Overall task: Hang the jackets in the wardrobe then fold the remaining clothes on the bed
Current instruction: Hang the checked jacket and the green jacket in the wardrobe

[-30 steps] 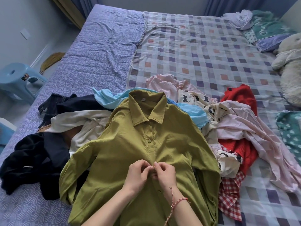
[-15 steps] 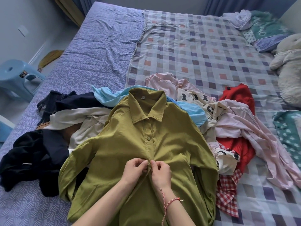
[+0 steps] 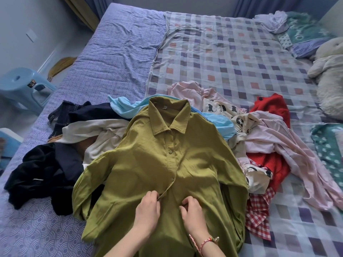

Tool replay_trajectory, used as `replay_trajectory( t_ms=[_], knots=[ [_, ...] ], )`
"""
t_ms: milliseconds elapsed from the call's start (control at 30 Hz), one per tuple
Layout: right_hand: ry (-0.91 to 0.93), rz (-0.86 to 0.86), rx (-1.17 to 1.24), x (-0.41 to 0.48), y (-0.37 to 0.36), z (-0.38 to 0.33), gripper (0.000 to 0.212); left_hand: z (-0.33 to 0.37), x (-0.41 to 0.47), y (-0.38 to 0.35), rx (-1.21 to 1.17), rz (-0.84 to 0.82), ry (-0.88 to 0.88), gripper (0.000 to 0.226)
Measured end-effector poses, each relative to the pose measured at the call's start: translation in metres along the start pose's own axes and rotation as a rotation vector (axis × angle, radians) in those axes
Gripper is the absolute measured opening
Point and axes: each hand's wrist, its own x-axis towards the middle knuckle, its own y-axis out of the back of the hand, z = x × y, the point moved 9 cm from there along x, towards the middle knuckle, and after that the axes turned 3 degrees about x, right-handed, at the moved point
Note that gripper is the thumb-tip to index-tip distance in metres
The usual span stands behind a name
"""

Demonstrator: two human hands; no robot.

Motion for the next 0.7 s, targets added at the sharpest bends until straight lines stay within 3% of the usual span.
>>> replay_trajectory(
  t_ms=[300,434,701],
  knots=[
    [-0.026,-0.019,-0.021,-0.007,0.006,-0.004,0.021,-0.01,-0.02,0.015,-0.056,0.036,0.172,0.027],
    [-0.028,-0.044,0.071,-0.017,0.003,-0.007,0.029,0.002,-0.034,-0.001,-0.291,-0.086,0.204,0.036],
    [0.013,0.028,0.252,-0.033,0.021,-0.012,0.025,0.012,-0.044,-0.012,-0.635,-0.059,0.264,0.026]
  ],
)
